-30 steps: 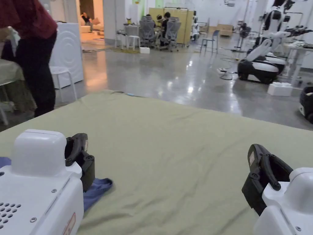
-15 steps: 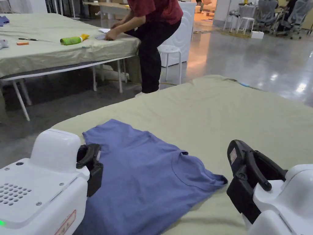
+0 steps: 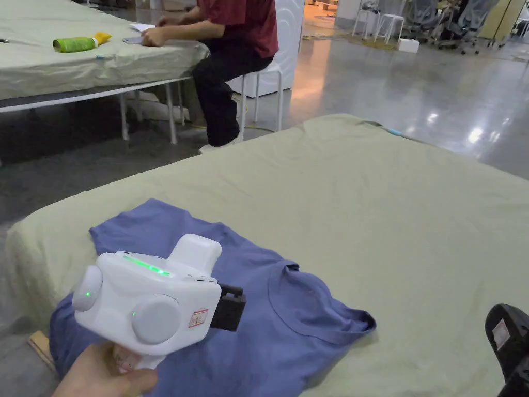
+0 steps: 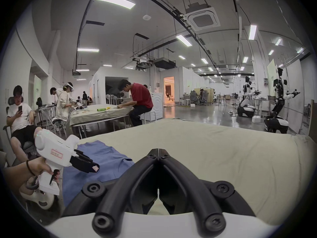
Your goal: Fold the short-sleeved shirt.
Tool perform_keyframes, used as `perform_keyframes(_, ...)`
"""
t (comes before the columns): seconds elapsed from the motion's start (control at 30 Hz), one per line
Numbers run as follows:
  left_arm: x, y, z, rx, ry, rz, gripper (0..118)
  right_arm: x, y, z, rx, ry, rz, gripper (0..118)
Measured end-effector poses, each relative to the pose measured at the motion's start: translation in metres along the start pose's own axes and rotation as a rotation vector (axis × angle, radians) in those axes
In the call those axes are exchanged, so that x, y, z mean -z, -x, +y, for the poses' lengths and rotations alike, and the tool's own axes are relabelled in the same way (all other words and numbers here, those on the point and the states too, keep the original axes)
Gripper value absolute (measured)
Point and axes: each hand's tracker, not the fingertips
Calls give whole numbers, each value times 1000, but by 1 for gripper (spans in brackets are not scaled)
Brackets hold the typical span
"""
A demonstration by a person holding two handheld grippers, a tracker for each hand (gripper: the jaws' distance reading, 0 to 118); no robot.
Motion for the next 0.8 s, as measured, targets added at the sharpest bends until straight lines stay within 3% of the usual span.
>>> perform_keyframes(0.07,19,-3,1,19,54,-23,96,4,-5,-4,10,18,-3,2)
perform_keyframes(0.13,44,-1,-4,57,152,-26,100,6,-6,-7,9,35,5,2)
perform_keyframes(0.2,47,2,-10,34,69,-44,108,8,-10,-14,1,51,8,2)
perform_keyframes(0.3,35,0,-5,-2,98,-52,107,8,-12,-21,17,82,28,2)
perform_keyframes(0.4,28,-1,2,-111,116,-22,84,8,-15,-28,58,108,43,2)
perform_keyframes(0.43,22,1,5,-154,101,-16,53,8,-16,-30,67,119,40,2)
perform_keyframes(0.47,17,5,7,-185,92,-40,15,7,-14,-30,75,126,40,2)
perform_keyframes(0.5,16,14,7,-264,71,-87,6,7,-14,-31,84,130,42,2)
perform_keyframes(0.53,17,21,4,-357,77,-129,6,6,-16,-33,93,135,39,2)
perform_keyframes(0.7,13,26,-11,-506,33,-207,6,-2,-27,-30,131,143,35,2)
perform_keyframes(0.8,1,31,-15,-659,-13,-425,6,-12,-39,-26,137,135,11,2)
